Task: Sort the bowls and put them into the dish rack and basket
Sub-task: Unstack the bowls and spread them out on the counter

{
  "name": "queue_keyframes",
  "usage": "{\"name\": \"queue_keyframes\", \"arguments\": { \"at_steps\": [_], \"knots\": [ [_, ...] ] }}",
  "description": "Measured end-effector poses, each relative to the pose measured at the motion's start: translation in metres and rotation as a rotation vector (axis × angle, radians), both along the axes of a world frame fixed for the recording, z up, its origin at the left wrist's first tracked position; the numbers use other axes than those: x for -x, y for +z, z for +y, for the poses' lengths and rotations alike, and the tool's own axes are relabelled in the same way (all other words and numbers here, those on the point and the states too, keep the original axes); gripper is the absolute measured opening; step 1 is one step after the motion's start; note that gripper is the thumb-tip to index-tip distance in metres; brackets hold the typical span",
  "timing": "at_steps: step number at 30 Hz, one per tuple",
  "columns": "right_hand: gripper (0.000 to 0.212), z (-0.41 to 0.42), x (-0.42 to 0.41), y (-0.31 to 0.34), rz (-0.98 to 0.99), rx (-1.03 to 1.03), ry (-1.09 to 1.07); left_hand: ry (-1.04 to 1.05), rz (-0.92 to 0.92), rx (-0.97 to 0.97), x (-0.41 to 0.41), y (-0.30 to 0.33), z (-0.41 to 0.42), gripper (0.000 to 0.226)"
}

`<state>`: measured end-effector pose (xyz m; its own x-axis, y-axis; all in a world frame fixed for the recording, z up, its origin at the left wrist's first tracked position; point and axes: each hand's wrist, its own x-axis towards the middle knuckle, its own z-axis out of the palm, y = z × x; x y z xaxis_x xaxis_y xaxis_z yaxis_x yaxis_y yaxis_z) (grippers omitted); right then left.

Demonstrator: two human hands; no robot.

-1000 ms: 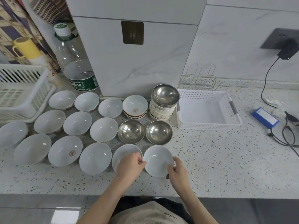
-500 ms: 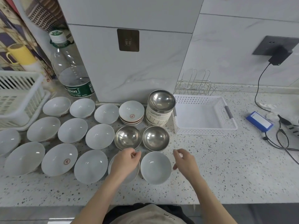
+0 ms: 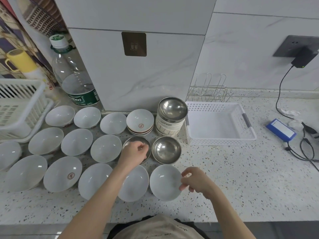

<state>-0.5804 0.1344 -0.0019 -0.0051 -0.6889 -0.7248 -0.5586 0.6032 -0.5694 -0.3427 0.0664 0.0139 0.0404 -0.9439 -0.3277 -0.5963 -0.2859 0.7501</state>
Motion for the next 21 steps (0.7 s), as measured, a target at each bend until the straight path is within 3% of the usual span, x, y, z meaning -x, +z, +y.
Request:
{"name": "queue_keyframes", "arguments": {
  "at_steps": [16,21],
  "knots": [
    [0.016,-0.004,0.001,0.008,-0.032,0.076,-0.086,-0.09,0.008,0.037,0.021,0.011,-0.026,0.019],
    [0.016,-0.039,0.014,0.03,-0.061,0.234,-0.251,-0.054,0.004,0.06,0.037,0.032,-0.068,0.062]
  ]
}}
